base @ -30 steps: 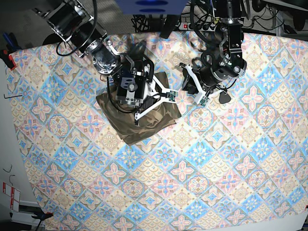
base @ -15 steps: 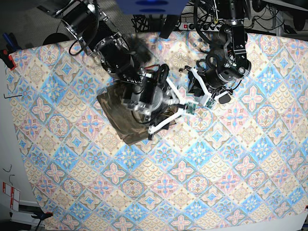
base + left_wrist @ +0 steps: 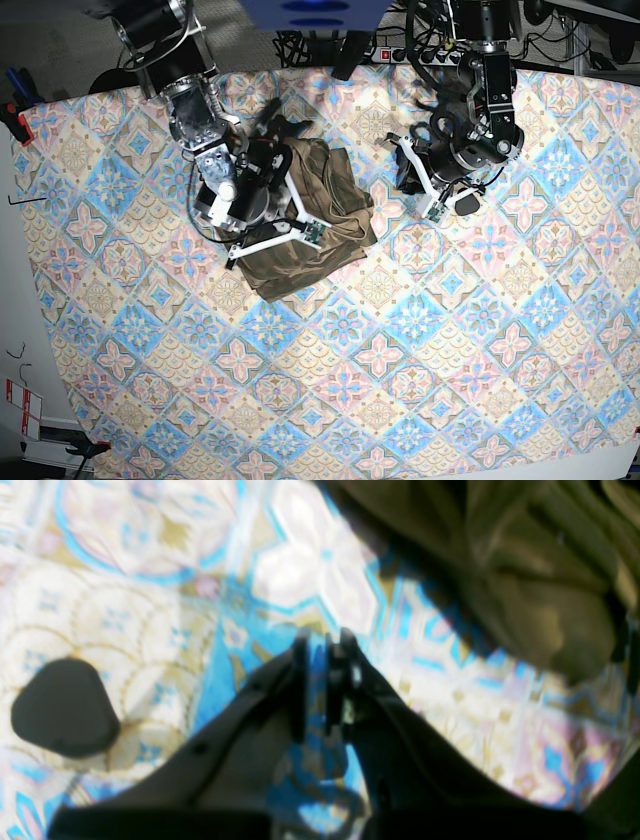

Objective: Fold the T-shirt properly
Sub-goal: 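Press the folded stack down with both grippers and release, then move the right gripper away and bring the left gripper to the stack's edge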

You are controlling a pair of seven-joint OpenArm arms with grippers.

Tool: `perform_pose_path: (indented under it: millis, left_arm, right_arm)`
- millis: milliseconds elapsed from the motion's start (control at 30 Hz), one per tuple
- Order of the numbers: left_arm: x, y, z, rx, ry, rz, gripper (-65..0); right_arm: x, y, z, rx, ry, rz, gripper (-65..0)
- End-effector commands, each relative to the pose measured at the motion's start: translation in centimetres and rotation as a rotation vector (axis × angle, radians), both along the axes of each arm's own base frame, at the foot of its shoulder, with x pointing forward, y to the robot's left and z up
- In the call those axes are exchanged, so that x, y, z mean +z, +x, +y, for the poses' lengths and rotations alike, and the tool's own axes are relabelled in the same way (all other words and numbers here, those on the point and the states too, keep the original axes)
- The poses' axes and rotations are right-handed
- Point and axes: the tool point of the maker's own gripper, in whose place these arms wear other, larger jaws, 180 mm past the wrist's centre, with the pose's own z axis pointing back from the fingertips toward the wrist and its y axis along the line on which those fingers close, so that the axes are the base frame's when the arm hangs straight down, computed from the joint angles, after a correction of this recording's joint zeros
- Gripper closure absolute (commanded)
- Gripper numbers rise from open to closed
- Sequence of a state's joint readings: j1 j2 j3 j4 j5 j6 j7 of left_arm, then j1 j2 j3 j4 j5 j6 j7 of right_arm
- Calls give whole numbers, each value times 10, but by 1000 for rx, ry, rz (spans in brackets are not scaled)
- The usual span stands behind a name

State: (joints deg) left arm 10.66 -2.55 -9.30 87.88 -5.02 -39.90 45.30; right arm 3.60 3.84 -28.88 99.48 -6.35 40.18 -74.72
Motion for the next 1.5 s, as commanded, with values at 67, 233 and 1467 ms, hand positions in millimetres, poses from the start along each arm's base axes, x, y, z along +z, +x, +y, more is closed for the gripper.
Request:
perform_pose_path:
  millis: [67,233,1467]
  left_arm:
    - [12,9,3,-6,12,-31,-24]
    - [43,16,-3,-79,57,-130,-23]
    - [19,-69,-152,-912,346,-233,0]
  right_arm:
    - [-18,0,1,-1,-12,54,-29]
    - [-40,-15,14,51,-3,117,-29]
    - [48,26,-158,-585,30,-155,-27]
